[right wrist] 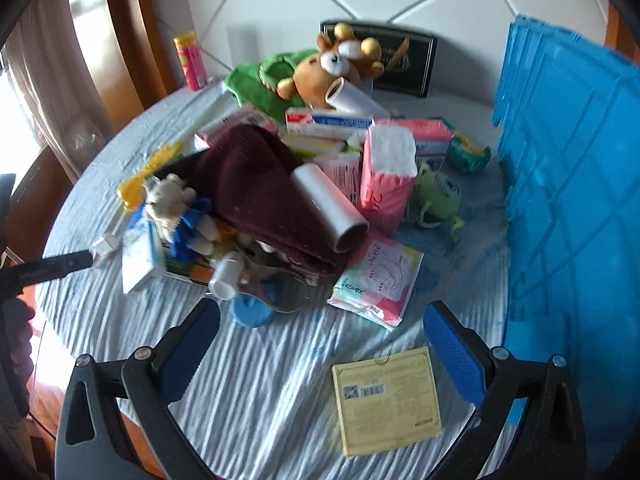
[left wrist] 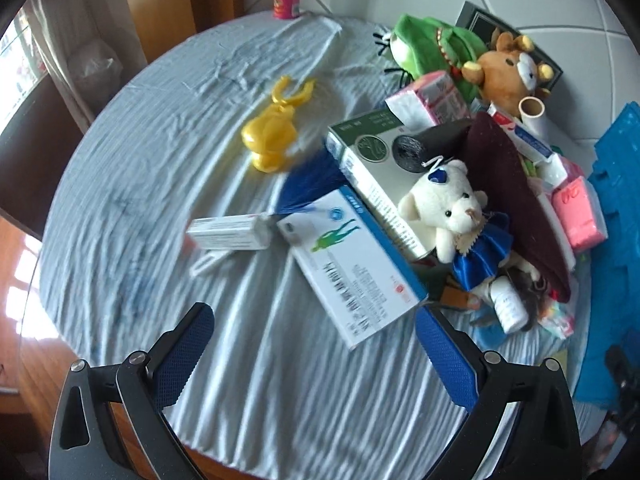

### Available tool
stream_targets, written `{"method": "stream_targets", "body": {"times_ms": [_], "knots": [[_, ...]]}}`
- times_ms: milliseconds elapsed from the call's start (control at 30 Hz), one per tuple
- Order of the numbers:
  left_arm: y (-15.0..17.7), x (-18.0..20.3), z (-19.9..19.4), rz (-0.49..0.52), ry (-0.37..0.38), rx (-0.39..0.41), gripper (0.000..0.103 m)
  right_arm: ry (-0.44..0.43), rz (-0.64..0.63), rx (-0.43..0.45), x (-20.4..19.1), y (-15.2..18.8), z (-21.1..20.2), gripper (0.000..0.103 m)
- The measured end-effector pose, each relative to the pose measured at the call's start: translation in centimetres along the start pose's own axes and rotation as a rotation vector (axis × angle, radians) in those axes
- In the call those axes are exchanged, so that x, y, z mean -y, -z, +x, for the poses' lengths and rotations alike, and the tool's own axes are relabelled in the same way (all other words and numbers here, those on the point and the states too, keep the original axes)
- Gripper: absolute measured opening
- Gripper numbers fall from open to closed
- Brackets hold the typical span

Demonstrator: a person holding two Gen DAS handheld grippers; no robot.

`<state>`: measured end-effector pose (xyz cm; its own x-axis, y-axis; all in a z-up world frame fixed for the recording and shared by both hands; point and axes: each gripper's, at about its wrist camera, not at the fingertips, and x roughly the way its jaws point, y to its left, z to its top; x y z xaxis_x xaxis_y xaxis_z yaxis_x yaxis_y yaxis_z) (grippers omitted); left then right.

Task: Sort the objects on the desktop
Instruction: 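Reach the left tool to the white paracetamol box while the right tool reaches the pink Kotex pack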

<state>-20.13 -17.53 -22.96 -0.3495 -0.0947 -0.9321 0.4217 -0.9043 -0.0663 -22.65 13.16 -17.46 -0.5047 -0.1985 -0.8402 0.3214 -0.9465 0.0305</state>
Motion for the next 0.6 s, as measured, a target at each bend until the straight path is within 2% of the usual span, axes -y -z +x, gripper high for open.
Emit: {"method": "stream_targets", "body": {"times_ms": [133, 267, 600], "knots": [[-1.1, 1.7, 3.0, -0.029, -0.024, -0.032, 0.102, 0.004, 0.000, -0.033, 1.8, -0.4, 3.0, 0.103], [-0.9, 2.1, 5.8, -0.020, -0.045, -0.090, 0.100, 0.009, 0.020, -0.076, 3.1, -0.2, 5.5, 0.103], [0.7, -0.7, 4.6, 0.171, -0.121, -0.061, 0.095, -0.001, 0.088, -0.153, 3.2, 2.5, 8.7, 0.103]]}}
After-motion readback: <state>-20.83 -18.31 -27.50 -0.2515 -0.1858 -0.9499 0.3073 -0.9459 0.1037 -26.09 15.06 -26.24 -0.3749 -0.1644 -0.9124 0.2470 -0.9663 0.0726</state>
